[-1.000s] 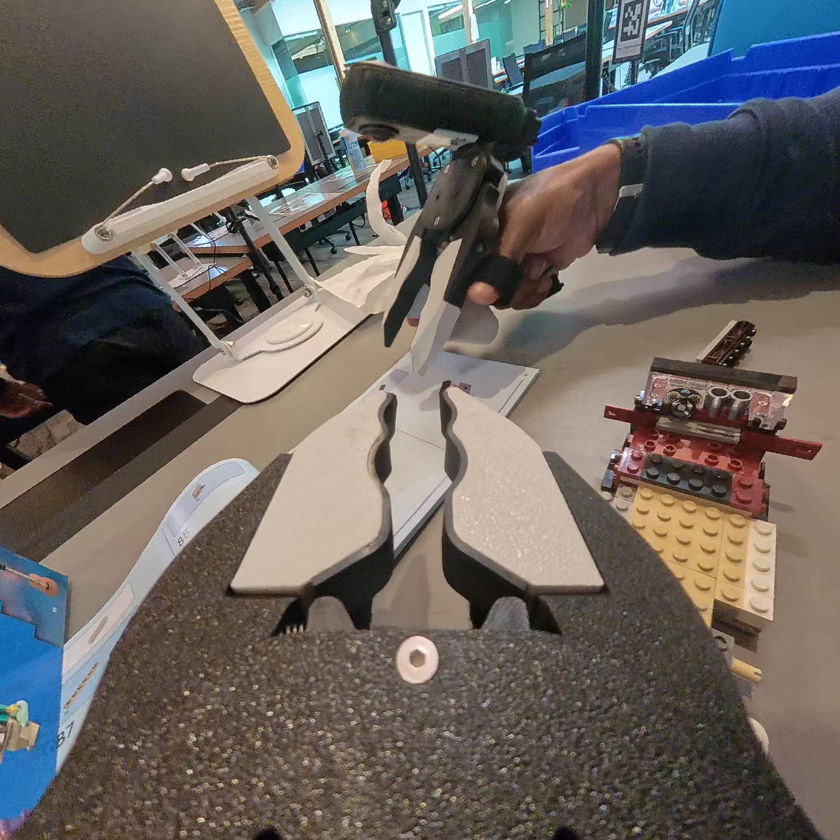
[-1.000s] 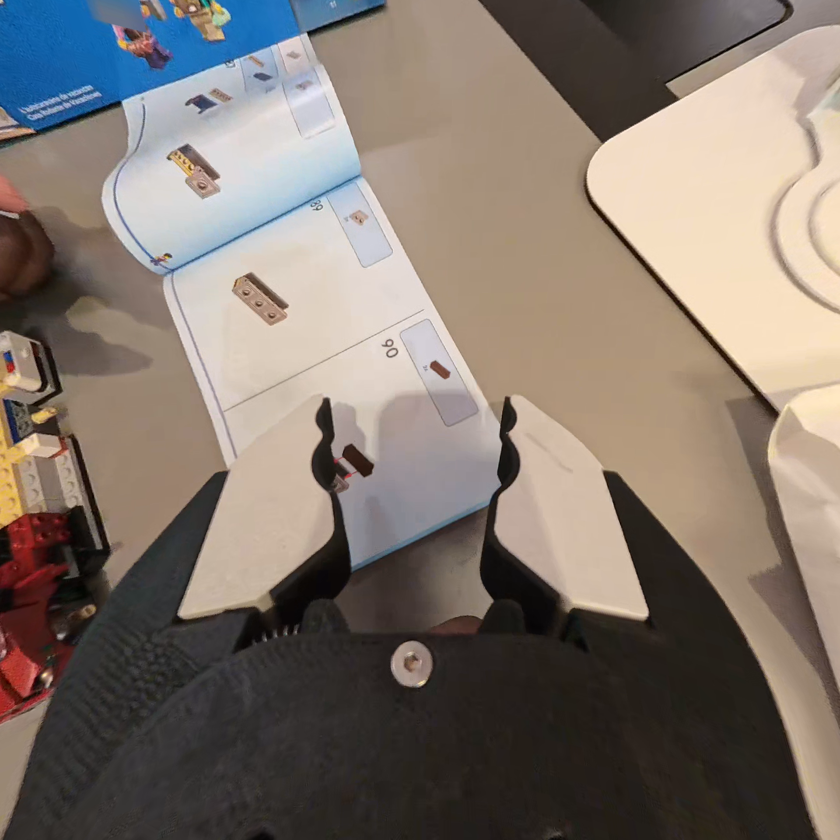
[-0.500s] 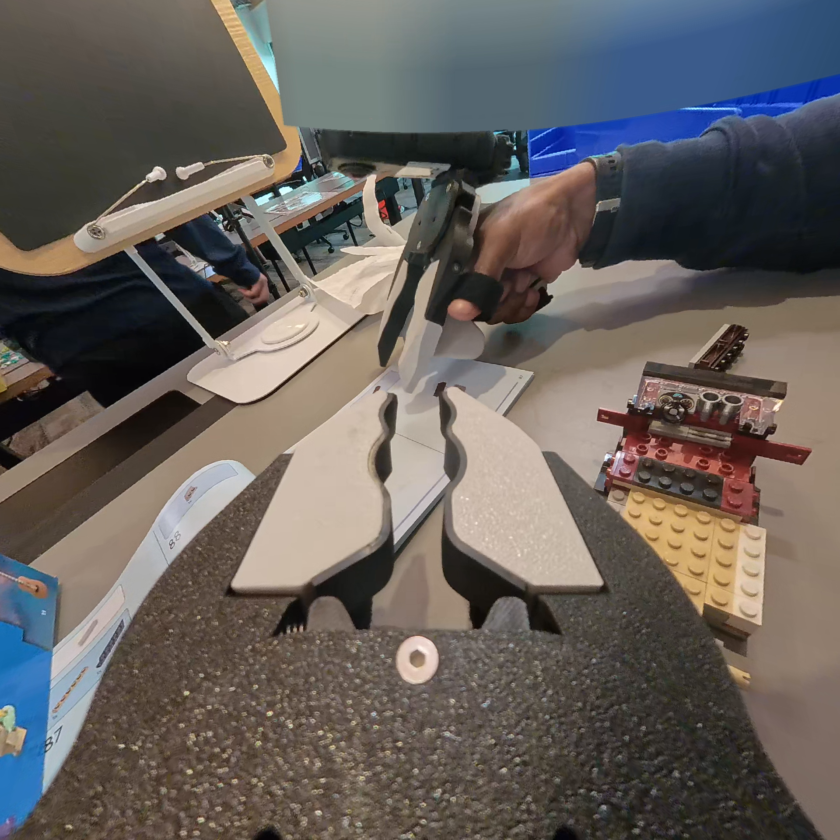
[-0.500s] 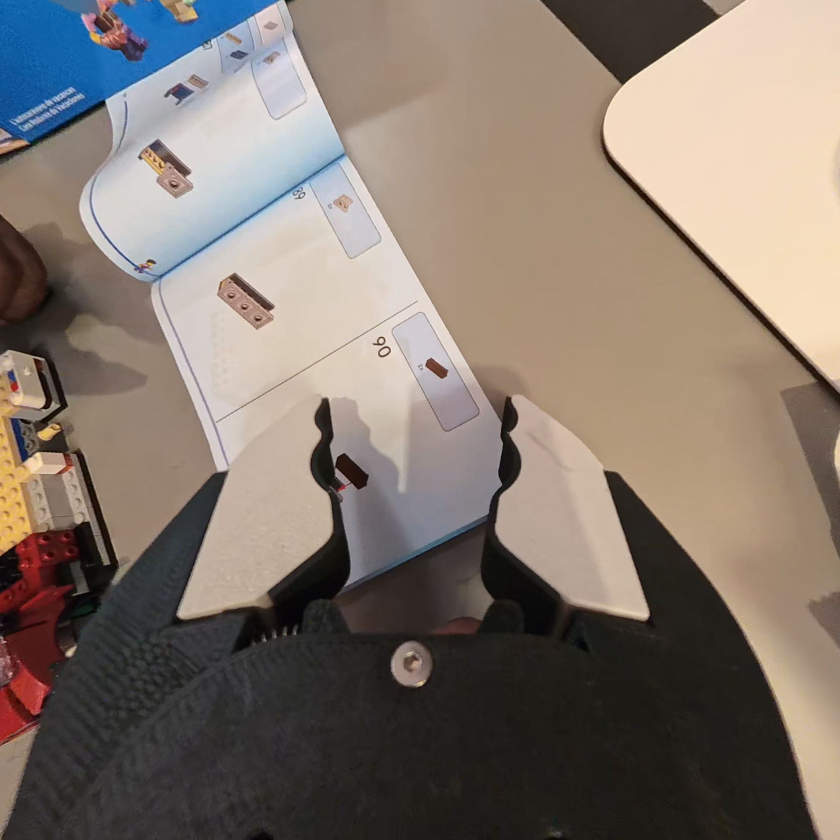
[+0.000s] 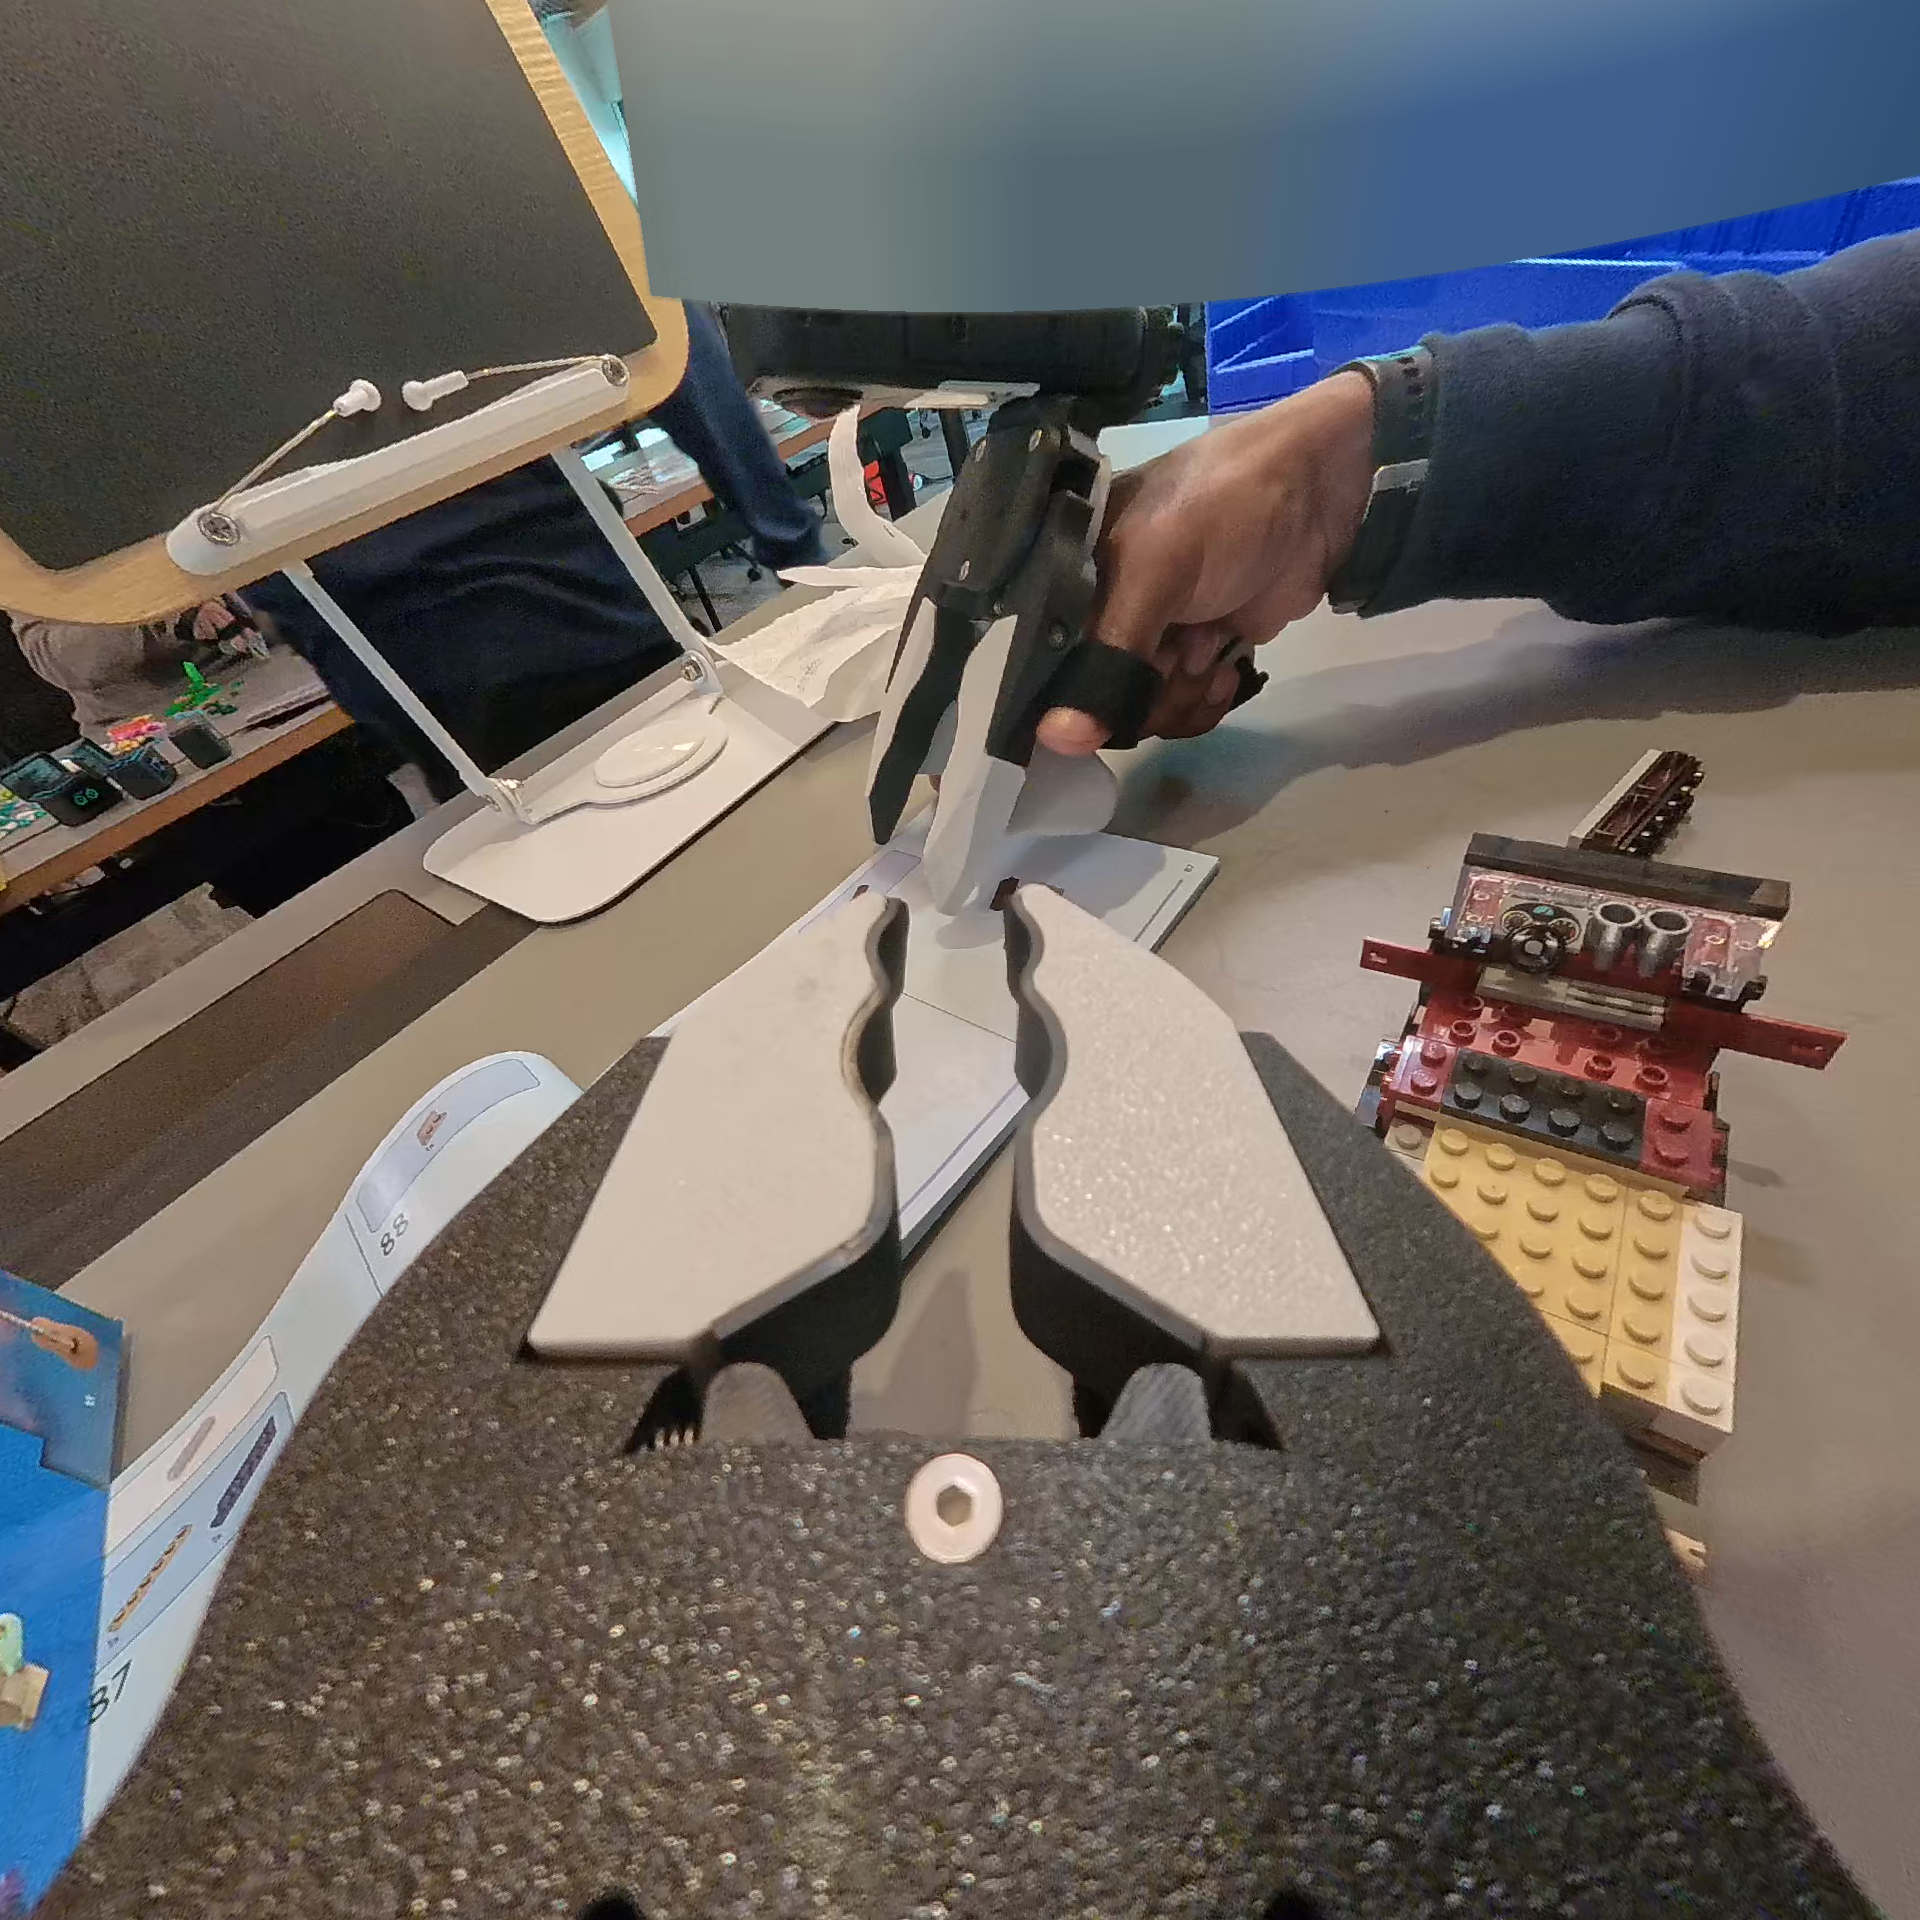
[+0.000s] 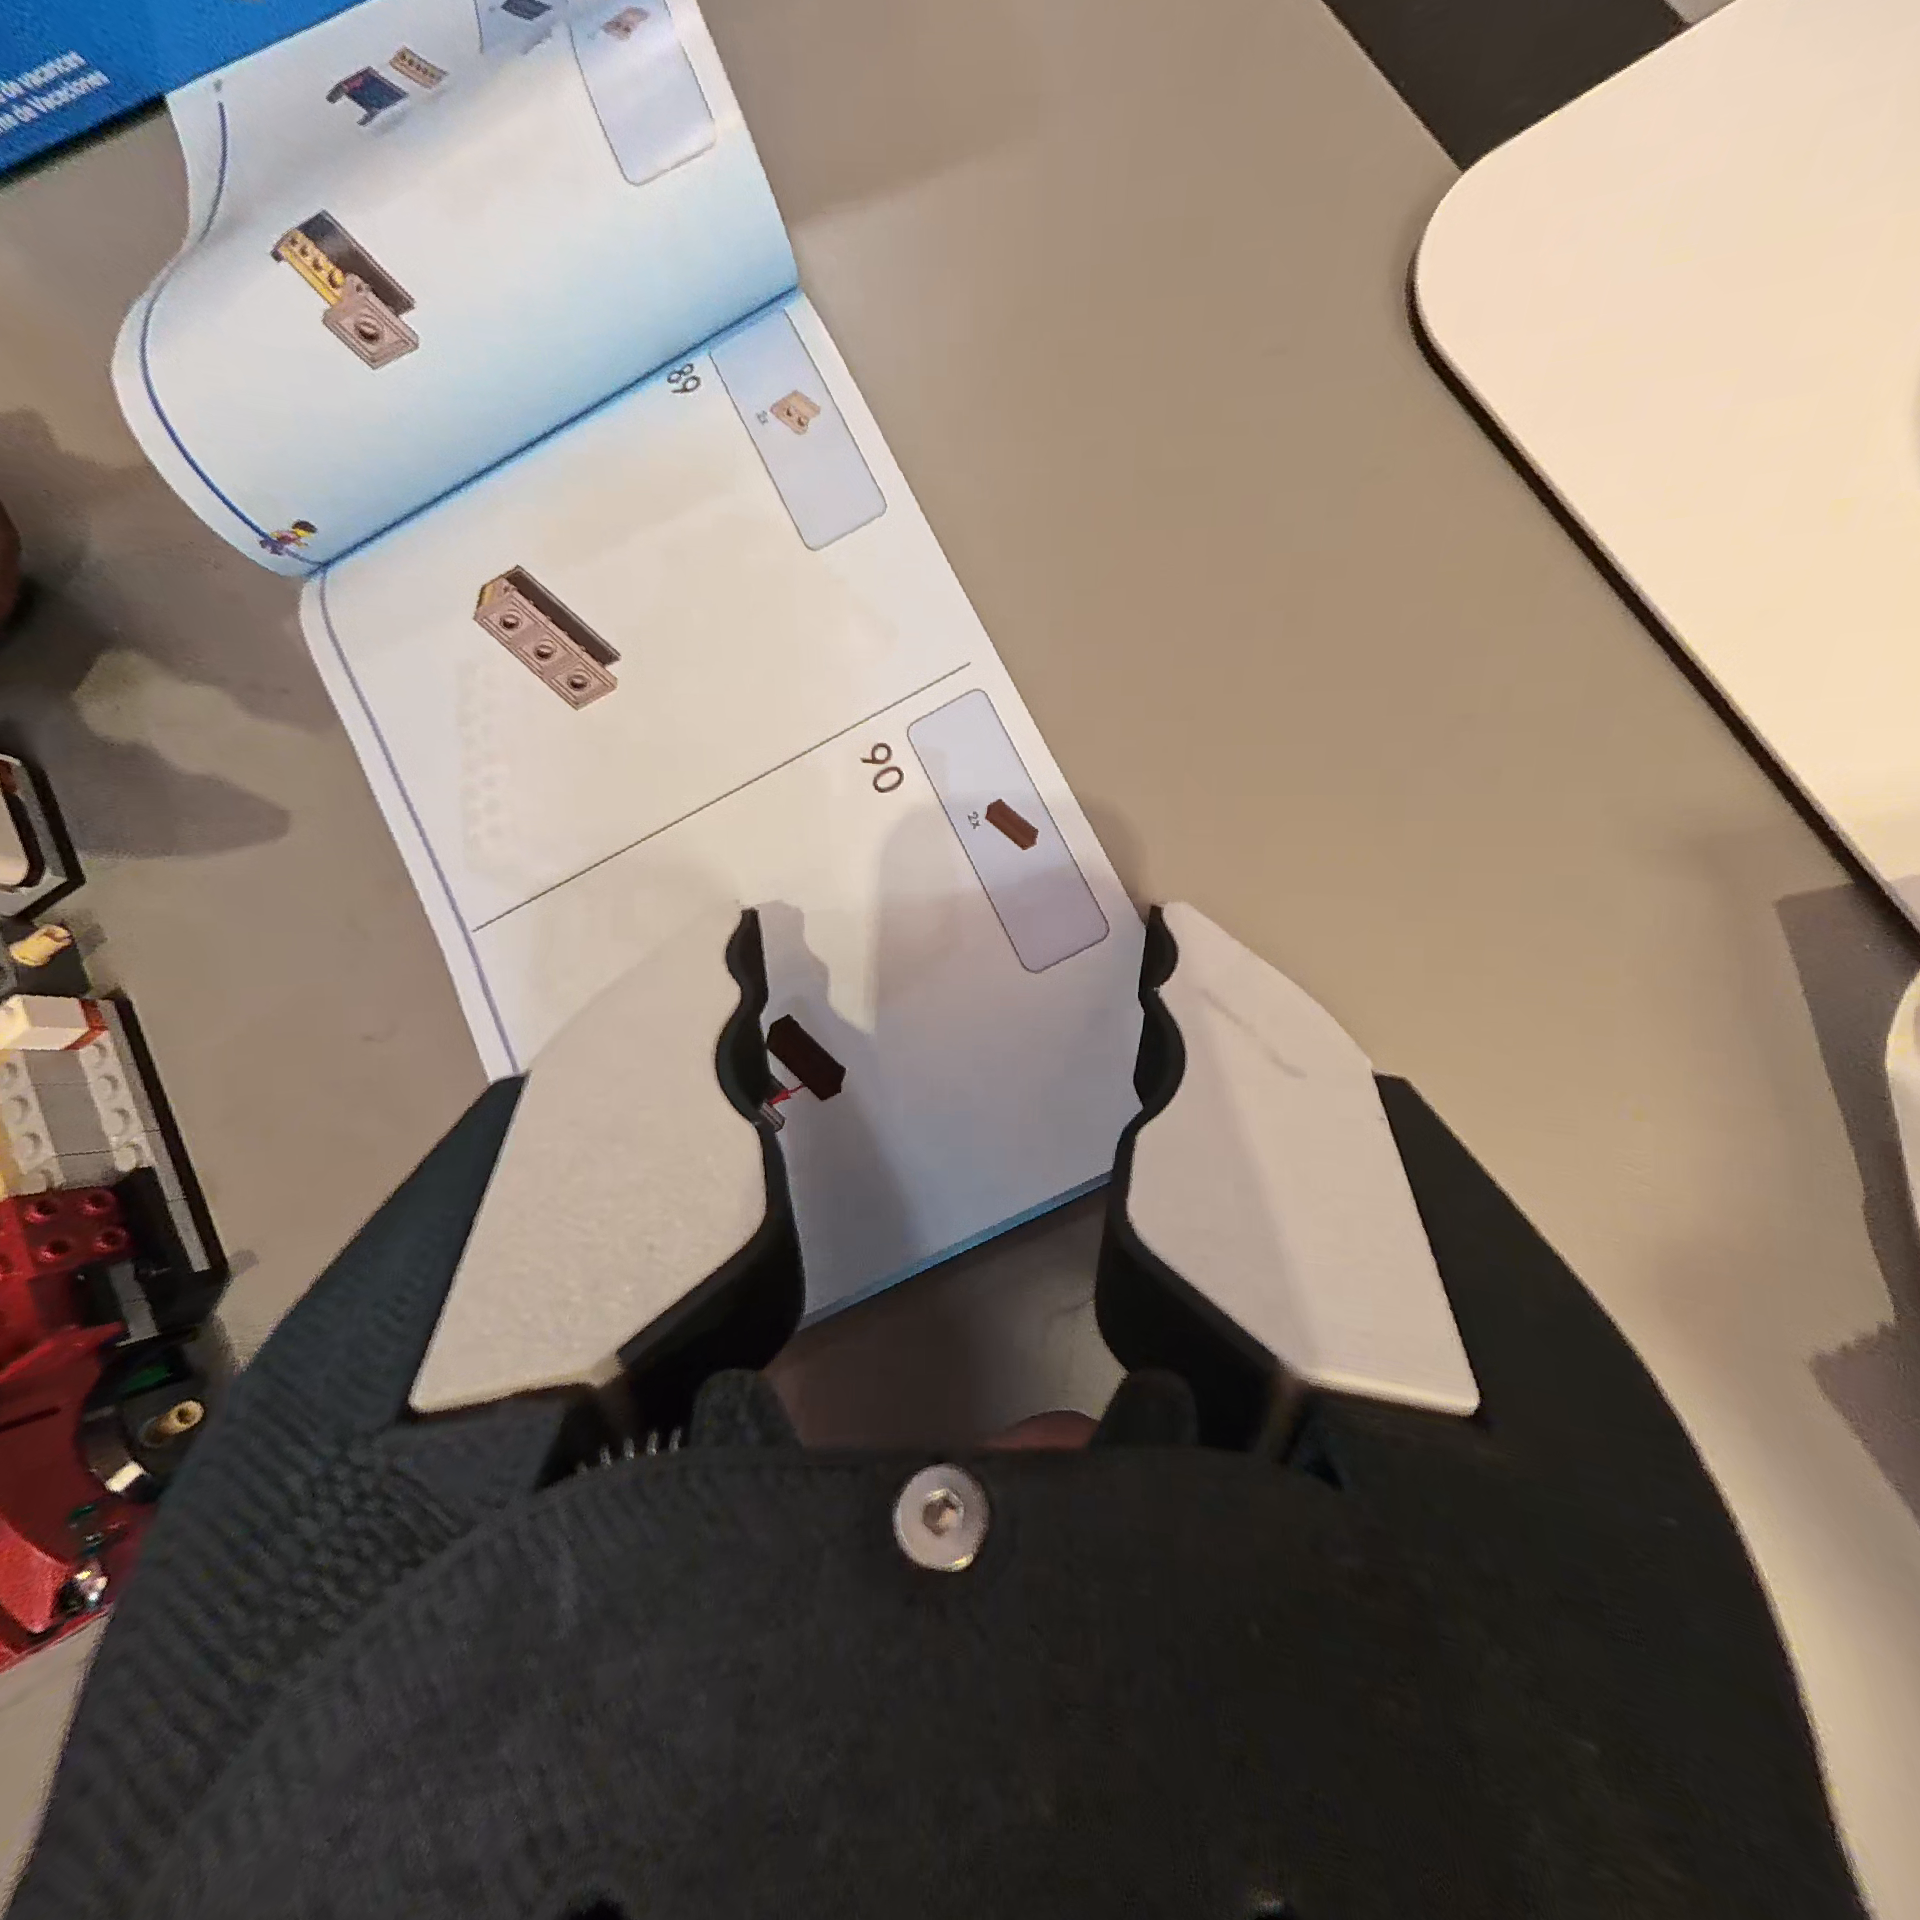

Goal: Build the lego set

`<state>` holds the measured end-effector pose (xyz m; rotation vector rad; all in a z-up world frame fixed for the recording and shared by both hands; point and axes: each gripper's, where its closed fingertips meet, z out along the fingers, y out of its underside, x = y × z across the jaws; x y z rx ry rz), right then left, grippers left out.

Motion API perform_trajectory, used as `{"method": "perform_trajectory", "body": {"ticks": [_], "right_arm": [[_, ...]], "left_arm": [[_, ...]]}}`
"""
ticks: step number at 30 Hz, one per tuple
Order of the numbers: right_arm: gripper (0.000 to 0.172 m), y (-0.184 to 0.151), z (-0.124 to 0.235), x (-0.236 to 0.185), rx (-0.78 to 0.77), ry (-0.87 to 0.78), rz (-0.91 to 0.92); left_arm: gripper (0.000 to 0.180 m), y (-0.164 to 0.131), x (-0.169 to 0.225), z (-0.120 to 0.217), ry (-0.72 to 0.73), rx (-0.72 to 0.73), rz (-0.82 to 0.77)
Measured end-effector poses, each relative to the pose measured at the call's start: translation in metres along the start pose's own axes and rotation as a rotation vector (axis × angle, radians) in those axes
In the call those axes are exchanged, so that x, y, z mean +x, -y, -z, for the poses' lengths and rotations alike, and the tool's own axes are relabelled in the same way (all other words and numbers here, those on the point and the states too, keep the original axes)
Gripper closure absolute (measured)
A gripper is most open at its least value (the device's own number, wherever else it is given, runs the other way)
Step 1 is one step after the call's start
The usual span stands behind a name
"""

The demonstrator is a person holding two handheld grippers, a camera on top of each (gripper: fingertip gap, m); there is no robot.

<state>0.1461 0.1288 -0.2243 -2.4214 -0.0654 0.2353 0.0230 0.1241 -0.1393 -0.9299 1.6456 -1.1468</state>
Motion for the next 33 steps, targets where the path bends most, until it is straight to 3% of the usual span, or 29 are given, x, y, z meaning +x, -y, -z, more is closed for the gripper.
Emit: {"method": "perform_trajectory", "body": {"ticks": [26, 33], "right_arm": [[0.107, -0.002, 0.016, -0.007, -0.057, -0.053, 0.131], [0.106, -0.029, 0.045, -0.025, -0.010, -0.026, 0.212]], "left_arm": [[0.161, 0.000, 0.001, -0.001, 0.009, -0.016, -0.010], [0.154, 0.004, -0.004, -0.004, -0.065, -0.075, 0.046]]}}
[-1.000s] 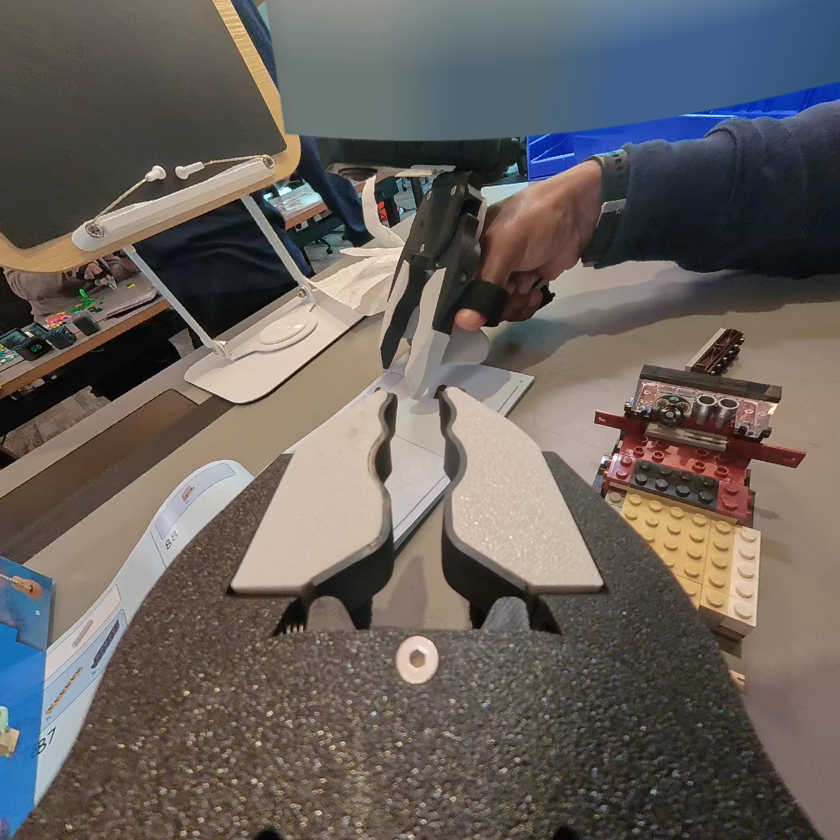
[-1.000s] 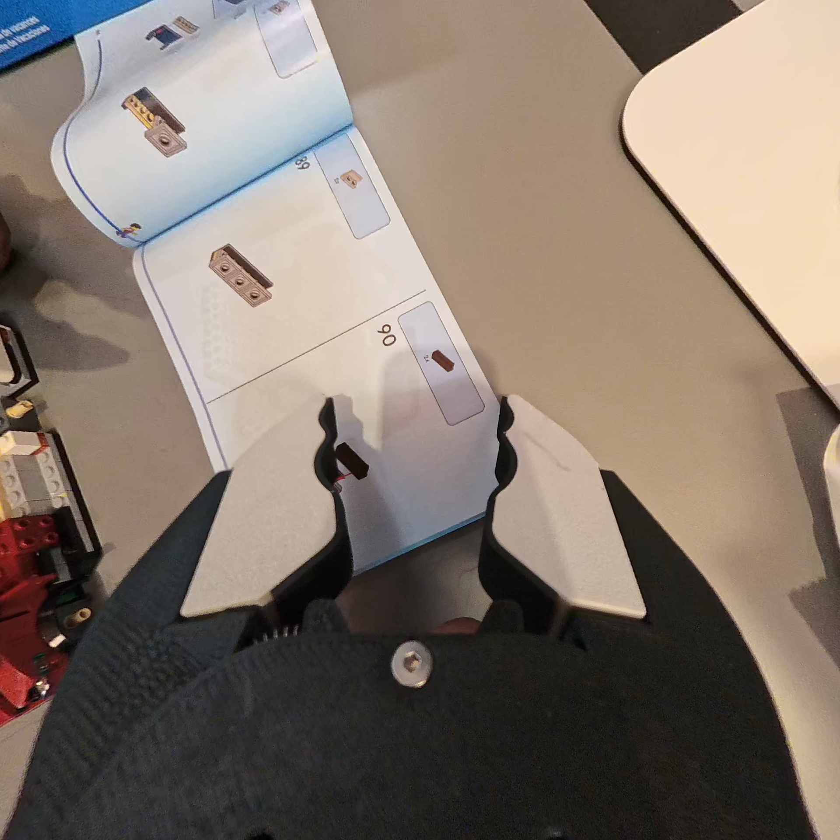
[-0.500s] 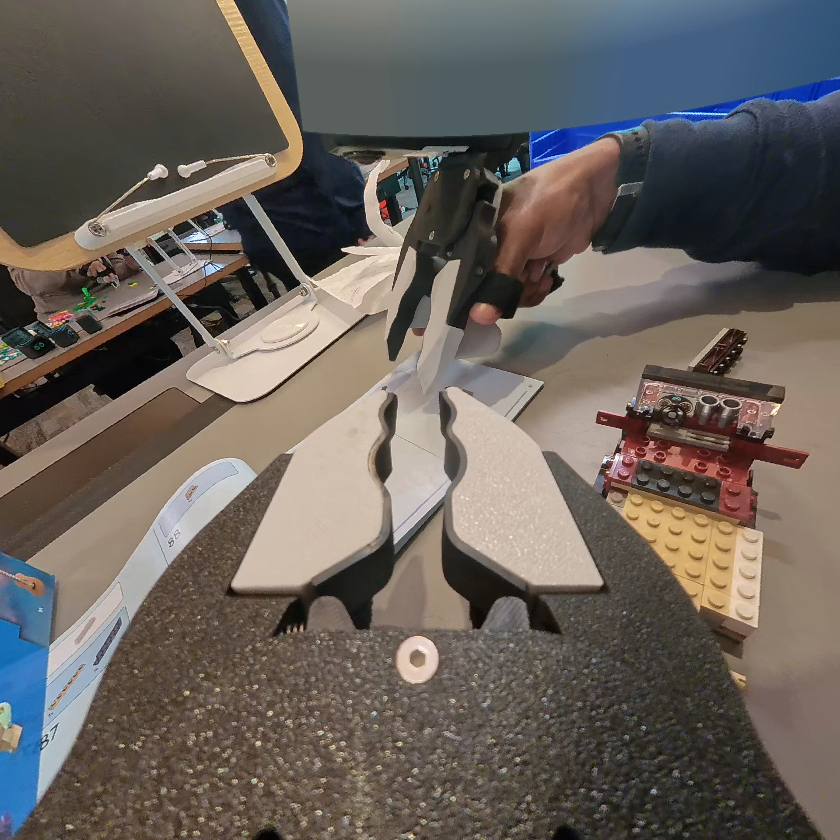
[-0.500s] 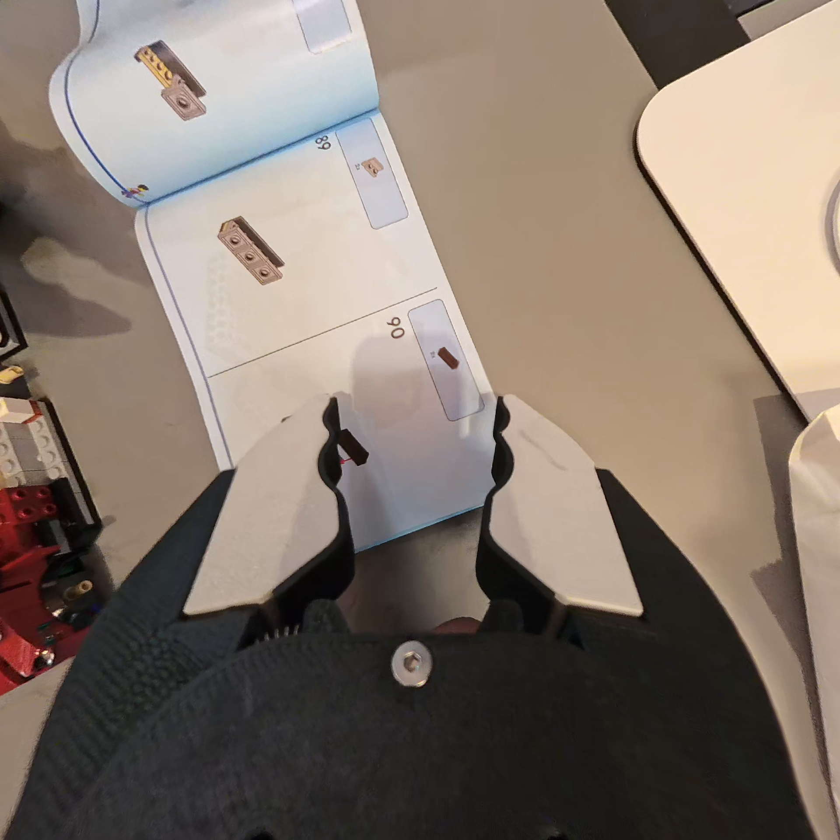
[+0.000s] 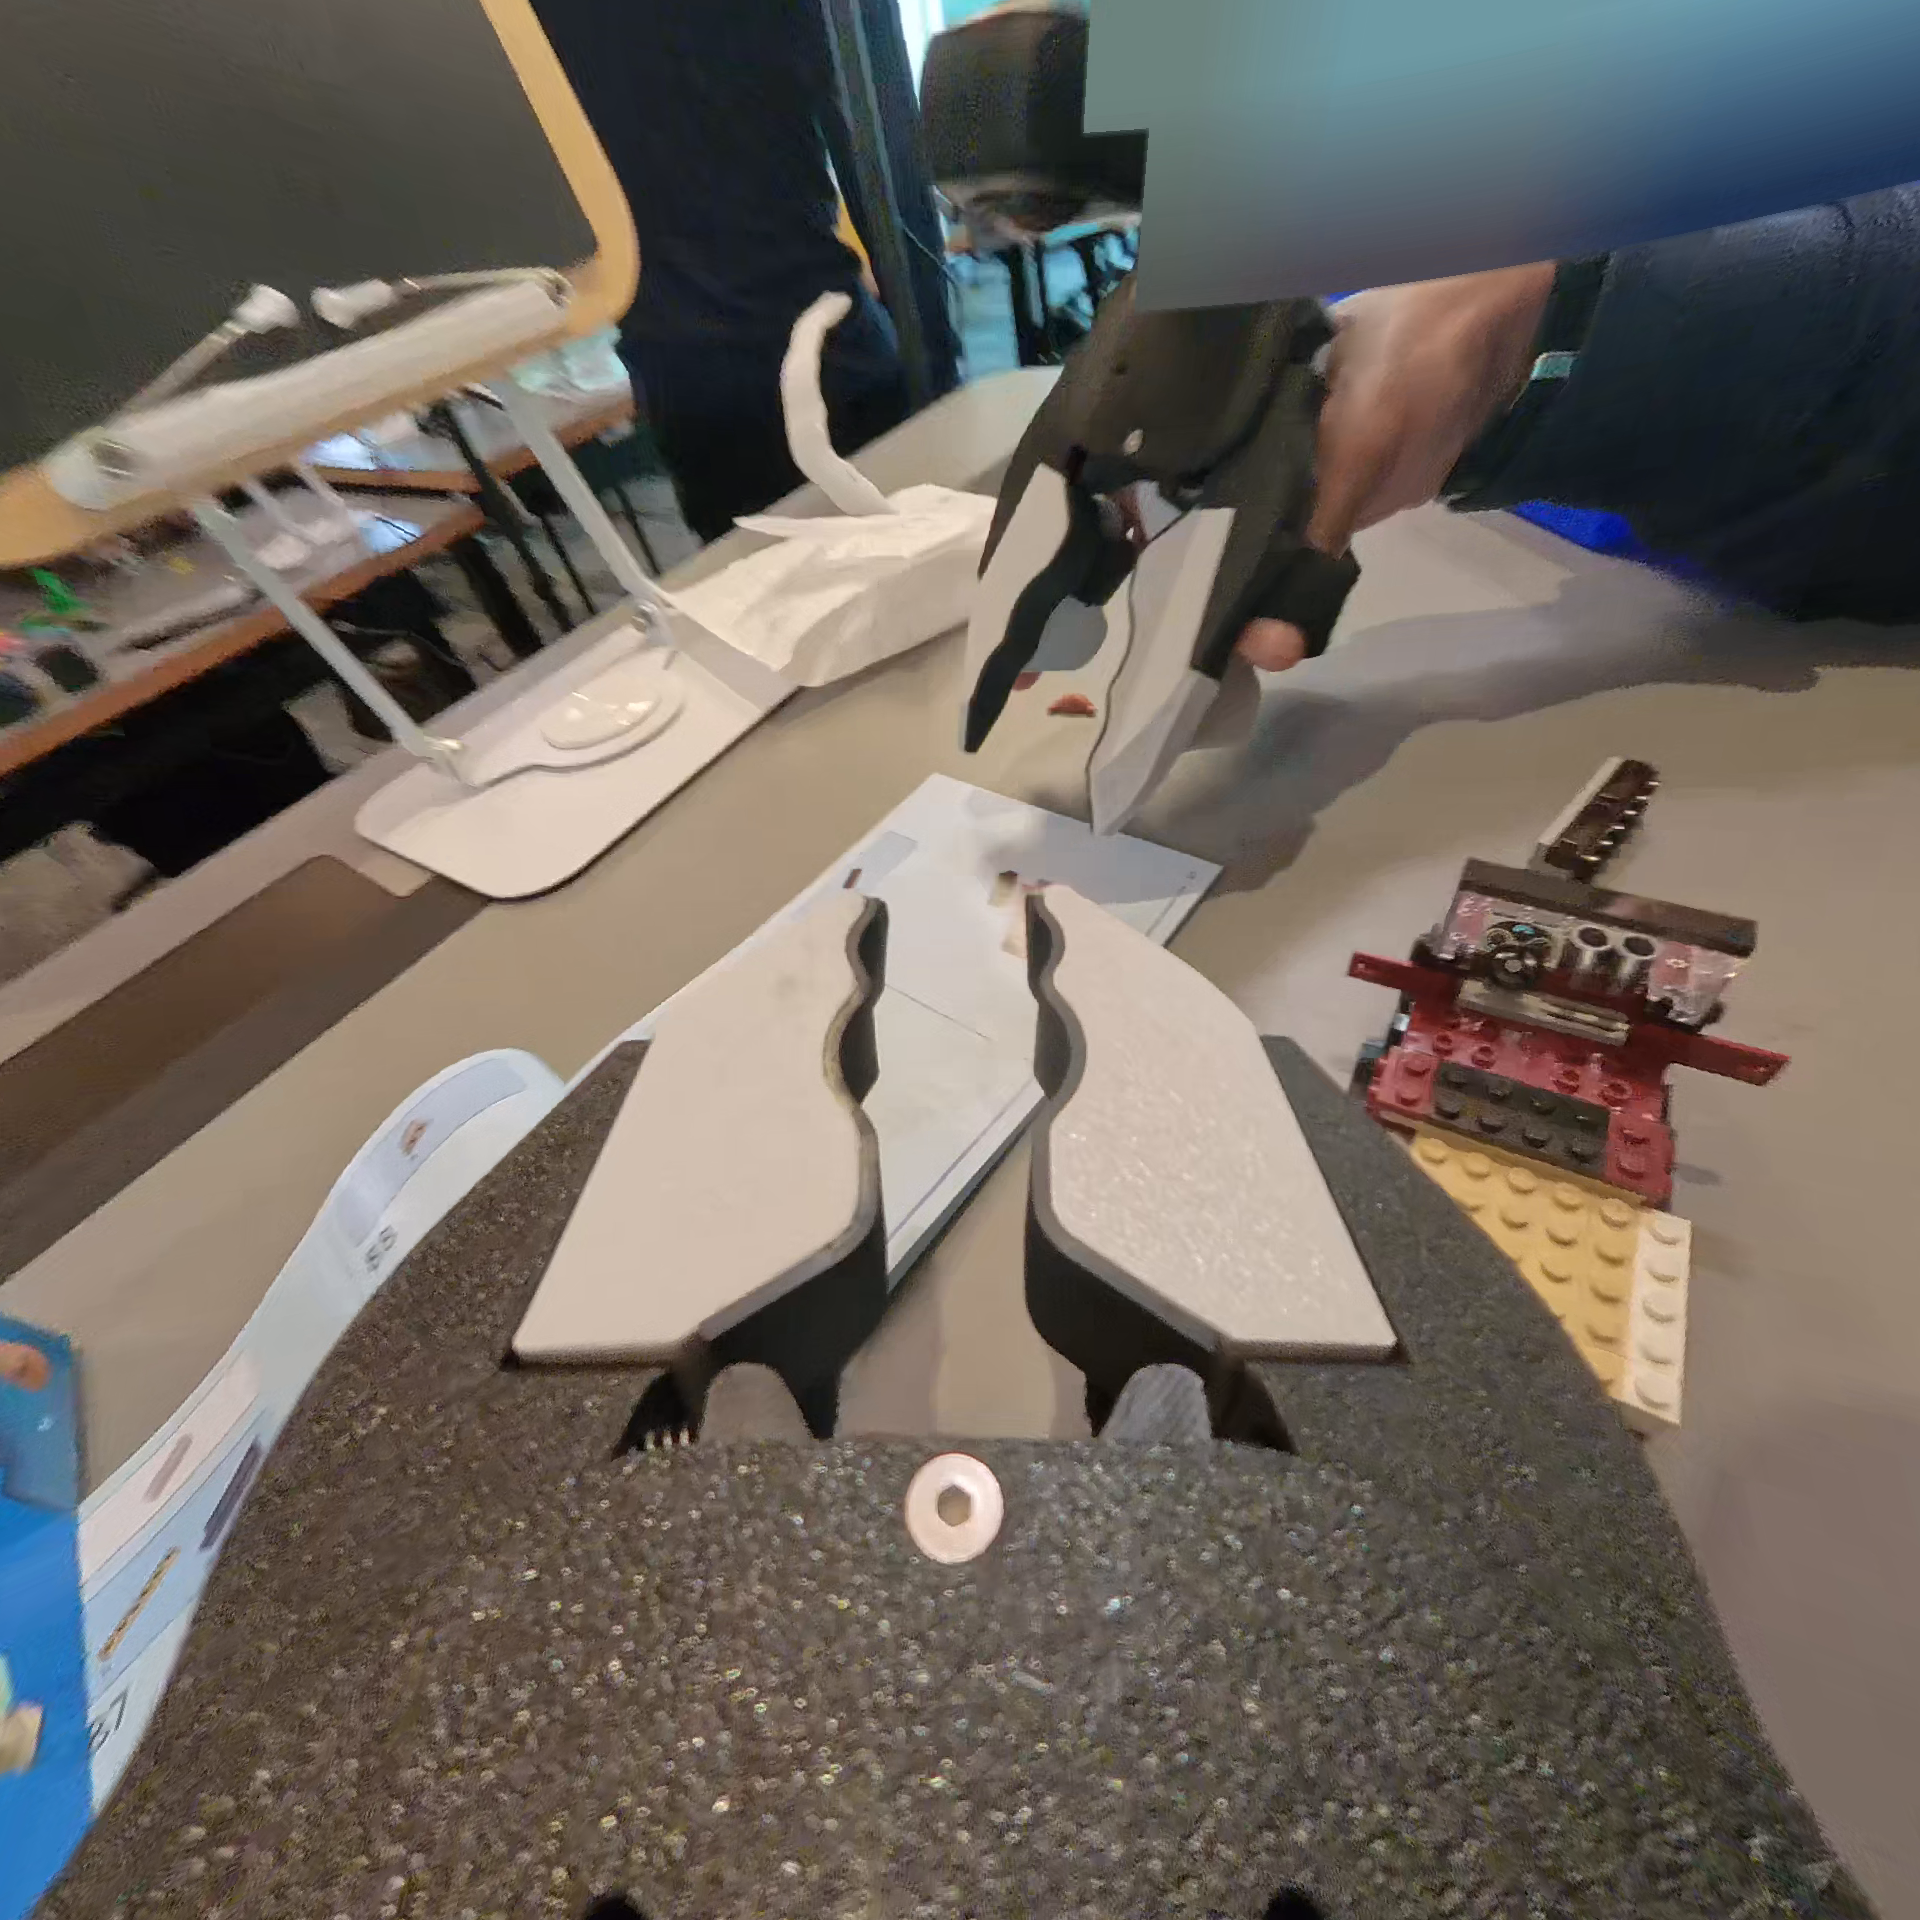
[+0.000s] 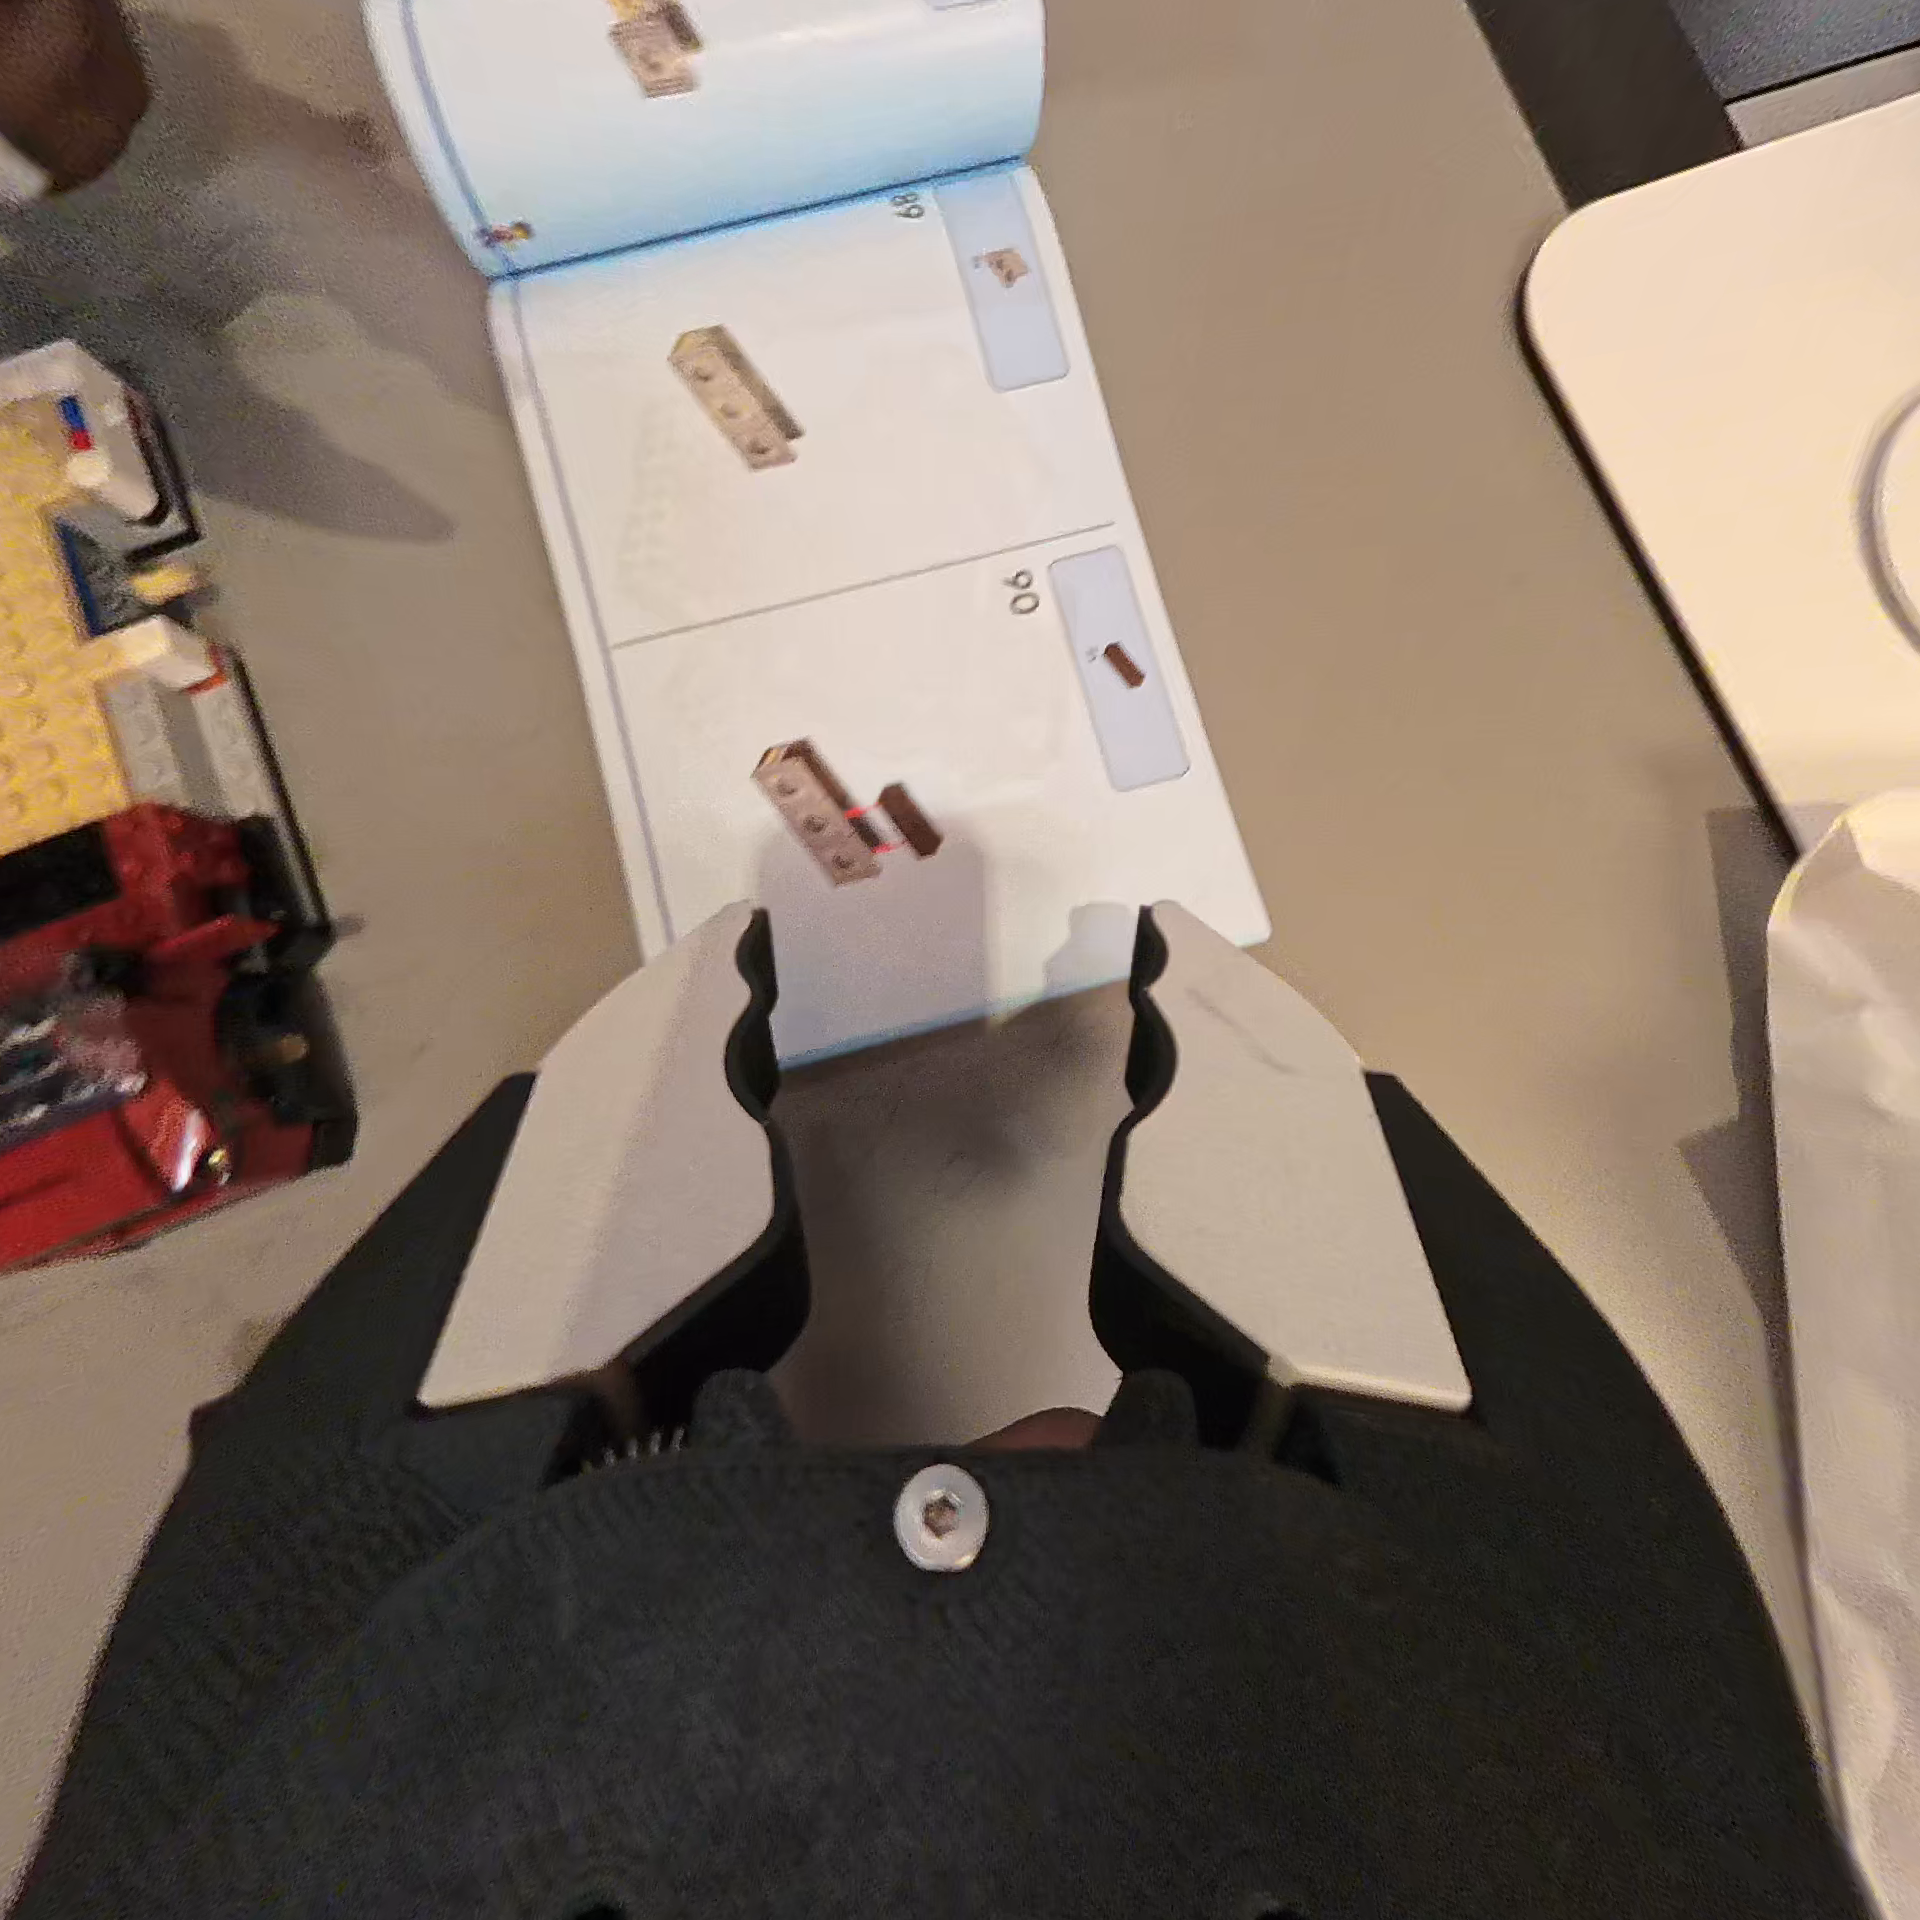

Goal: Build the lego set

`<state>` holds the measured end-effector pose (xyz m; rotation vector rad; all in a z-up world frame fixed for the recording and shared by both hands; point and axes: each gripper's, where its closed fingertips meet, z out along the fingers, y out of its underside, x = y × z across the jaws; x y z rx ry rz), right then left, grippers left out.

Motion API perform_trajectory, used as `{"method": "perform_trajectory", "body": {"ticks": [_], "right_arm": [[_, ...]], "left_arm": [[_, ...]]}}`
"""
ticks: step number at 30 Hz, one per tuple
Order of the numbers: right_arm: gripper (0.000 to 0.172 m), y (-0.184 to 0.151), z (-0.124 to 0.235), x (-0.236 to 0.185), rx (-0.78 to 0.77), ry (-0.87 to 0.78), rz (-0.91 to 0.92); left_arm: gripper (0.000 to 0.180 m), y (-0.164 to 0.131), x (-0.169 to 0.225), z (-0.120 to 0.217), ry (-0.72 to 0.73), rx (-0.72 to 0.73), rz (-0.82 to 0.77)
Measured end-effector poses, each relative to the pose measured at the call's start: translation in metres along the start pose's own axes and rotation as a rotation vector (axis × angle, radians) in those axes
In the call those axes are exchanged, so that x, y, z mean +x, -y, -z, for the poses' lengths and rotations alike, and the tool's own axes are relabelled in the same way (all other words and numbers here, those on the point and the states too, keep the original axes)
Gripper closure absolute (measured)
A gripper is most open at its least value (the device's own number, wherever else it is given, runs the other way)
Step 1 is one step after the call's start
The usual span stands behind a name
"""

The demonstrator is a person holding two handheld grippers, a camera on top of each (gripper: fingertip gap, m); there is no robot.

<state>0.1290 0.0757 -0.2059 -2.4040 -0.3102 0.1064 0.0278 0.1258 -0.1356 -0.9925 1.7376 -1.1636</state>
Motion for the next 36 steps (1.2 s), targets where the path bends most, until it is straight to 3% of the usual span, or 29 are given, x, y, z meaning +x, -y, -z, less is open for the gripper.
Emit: {"method": "perform_trajectory", "body": {"ticks": [4, 8, 11, 17, 20, 25, 36], "right_arm": [[0.108, -0.008, 0.008, 0.003, 0.055, -0.063, -0.016], [0.105, 0.006, 0.003, 0.025, 0.125, -0.090, -0.122], [0.095, 0.010, -0.009, 0.031, 0.093, -0.069, -0.119], [0.090, 0.003, 0.002, 0.026, 0.095, -0.110, -0.079], [0.094, -0.002, 0.012, 0.022, 0.159, -0.113, -0.104], [0.096, -0.007, 0.003, 0.020, 0.187, -0.076, -0.123], [0.098, -0.003, 0.001, 0.020, 0.196, -0.046, -0.140]], "left_arm": [[0.148, 0.009, -0.002, -0.022, -0.099, -0.106, -0.024], [0.139, 0.021, -0.007, -0.057, -0.152, -0.179, 0.008], [0.128, 0.020, -0.019, -0.082, -0.132, -0.256, 0.038], [0.099, -0.021, -0.028, -0.115, -0.197, -0.549, 0.118], [0.097, -0.032, -0.022, -0.130, -0.283, -0.620, 0.090], [0.097, -0.045, -0.007, -0.139, -0.361, -0.657, 0.086], [0.099, -0.060, -0.003, -0.144, -0.382, -0.666, 0.126]]}}
